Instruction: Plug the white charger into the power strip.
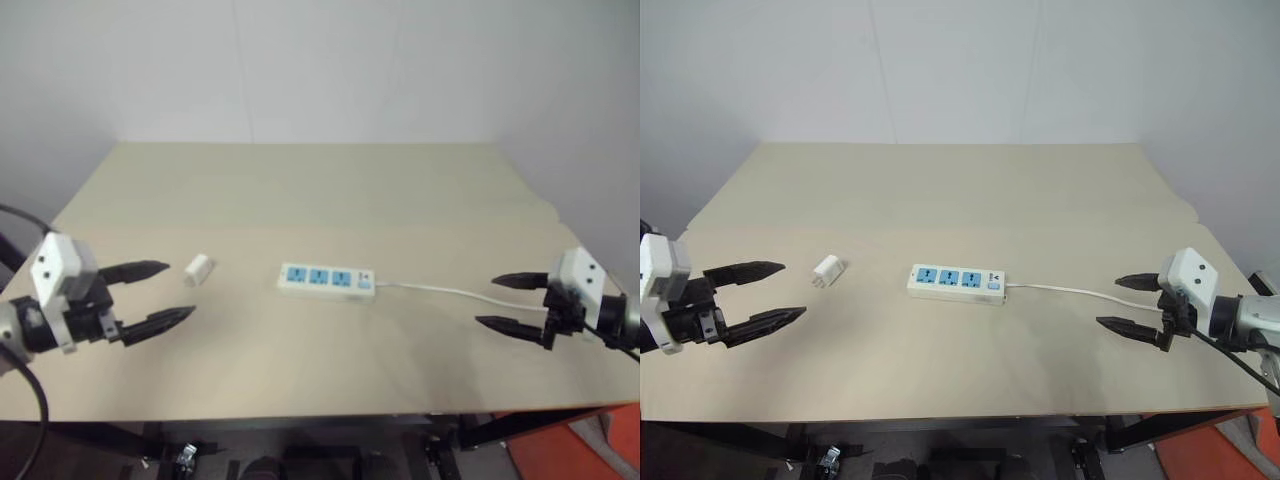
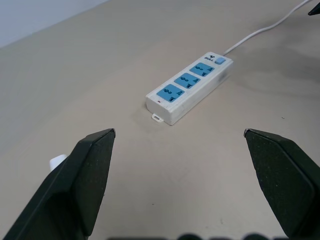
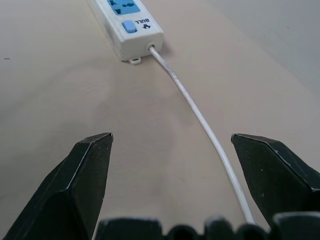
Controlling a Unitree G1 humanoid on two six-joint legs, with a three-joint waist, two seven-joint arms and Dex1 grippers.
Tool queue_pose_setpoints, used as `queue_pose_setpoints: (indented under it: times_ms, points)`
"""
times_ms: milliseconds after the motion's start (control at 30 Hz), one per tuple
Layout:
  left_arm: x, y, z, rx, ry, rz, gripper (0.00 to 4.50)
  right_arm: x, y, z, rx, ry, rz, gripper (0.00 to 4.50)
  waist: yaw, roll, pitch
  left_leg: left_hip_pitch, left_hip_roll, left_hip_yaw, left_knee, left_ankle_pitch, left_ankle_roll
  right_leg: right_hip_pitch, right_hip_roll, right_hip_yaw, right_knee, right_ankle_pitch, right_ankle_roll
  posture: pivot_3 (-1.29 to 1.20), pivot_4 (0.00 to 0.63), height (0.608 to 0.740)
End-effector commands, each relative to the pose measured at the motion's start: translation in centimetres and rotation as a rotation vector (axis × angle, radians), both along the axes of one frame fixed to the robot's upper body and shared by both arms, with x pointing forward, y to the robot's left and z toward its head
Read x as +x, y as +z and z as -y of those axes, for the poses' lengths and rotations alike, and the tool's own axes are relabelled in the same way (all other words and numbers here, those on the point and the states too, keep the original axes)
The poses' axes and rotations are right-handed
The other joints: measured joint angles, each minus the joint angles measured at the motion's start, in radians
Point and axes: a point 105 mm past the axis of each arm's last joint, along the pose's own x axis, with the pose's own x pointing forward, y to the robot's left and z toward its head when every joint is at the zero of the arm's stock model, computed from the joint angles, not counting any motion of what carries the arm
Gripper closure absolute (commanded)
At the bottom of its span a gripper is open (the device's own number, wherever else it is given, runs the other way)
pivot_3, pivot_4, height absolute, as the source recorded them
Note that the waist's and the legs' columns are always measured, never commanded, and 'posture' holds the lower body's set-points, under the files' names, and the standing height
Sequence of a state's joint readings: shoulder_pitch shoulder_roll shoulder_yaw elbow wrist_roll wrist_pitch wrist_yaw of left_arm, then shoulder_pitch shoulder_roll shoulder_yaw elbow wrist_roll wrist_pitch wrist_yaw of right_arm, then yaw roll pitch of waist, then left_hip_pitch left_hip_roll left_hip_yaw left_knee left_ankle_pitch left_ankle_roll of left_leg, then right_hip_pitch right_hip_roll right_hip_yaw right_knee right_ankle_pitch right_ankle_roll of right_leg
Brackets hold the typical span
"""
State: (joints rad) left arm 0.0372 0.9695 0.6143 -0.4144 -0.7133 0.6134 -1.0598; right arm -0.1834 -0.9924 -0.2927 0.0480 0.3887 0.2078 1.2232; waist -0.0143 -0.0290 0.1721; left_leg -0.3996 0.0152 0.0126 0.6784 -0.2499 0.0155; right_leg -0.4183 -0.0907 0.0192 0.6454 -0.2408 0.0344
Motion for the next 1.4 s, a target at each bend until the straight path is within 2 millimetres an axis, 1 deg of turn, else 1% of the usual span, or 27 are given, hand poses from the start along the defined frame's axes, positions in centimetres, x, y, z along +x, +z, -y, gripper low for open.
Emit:
queue_pose_setpoints:
  times_ms: [33,233,600,667,767,867,1000,1133,1233,1400]
  points:
    - [0.1,0.8,0.0,-0.005,-0.006,0.036,0.00,-0.2,1.2,-0.1,0.001,0.013,0.049,0.05,0.000,0.000,0.000,0.000,0.000,0.000,0.000,0.000,0.000,0.000,0.000,0.000,0.000,0.000,0.000,0.00,0.150,0.740]
    - [0.0,0.6,0.0,-0.011,-0.004,0.031,0.00,-0.3,1.2,-0.1,0.001,0.014,0.050,0.05,0.000,0.000,0.000,0.000,0.000,0.000,0.000,0.000,0.000,0.000,0.000,0.000,0.000,0.000,0.000,0.00,0.150,0.740]
    - [0.2,0.7,0.0,-0.032,-0.001,0.029,0.00,-0.1,1.1,-0.5,0.013,0.033,0.051,0.05,0.000,0.000,0.000,0.000,0.000,0.000,0.000,0.000,0.000,0.000,0.000,0.000,0.000,0.000,0.000,0.00,0.150,0.740]
    - [0.4,0.7,0.4,-0.038,-0.019,0.036,0.00,0.1,1.1,-1.4,0.046,0.078,0.061,0.05,-0.001,0.000,0.000,0.000,0.000,0.000,0.000,0.000,0.000,0.000,0.000,0.000,0.000,0.000,0.000,0.00,0.150,0.740]
    - [0.7,0.5,1.1,-0.041,-0.046,0.049,0.00,1.2,0.6,-3.1,0.083,0.132,0.068,0.05,-0.004,0.000,0.000,0.001,0.000,0.000,0.000,0.000,0.000,0.001,0.000,0.000,0.001,0.000,0.000,0.00,0.150,0.740]
    - [1.4,0.5,1.9,-0.056,-0.079,0.062,0.00,3.2,-0.3,-5.6,0.125,0.190,0.068,0.05,-0.006,0.000,0.000,0.001,0.000,0.000,0.001,0.000,0.000,0.000,0.001,0.001,0.001,0.000,0.000,0.00,0.150,0.740]
    - [1.9,0.9,3.1,-0.082,-0.132,0.084,0.00,5.7,-0.9,-7.9,0.164,0.243,0.063,0.05,-0.004,0.000,0.000,0.000,0.000,0.000,0.000,0.000,0.000,-0.001,0.001,0.001,0.001,0.000,0.000,0.00,0.150,0.740]
    - [2.3,0.7,4.1,-0.093,-0.184,0.081,0.00,7.7,-1.5,-9.7,0.188,0.294,0.069,0.05,-0.001,0.000,0.000,-0.003,0.000,0.000,0.001,0.000,0.000,-0.003,0.000,0.000,0.001,0.000,0.000,0.00,0.150,0.740]
    - [2.9,0.3,4.4,-0.105,-0.181,0.082,0.00,8.4,-1.8,-10.7,0.199,0.337,0.065,0.05,0.000,0.000,0.000,-0.003,-0.001,0.000,0.001,0.000,0.000,-0.003,0.000,0.000,0.000,0.000,0.000,0.00,0.150,0.740]
    - [3.3,-0.1,4.7,-0.114,-0.189,0.084,0.00,9.7,-2.4,-12.7,0.229,0.365,0.044,0.05,-0.005,0.000,0.000,-0.002,0.000,0.000,0.001,0.000,-0.001,-0.003,0.000,0.000,0.001,0.000,0.000,0.00,0.150,0.740]
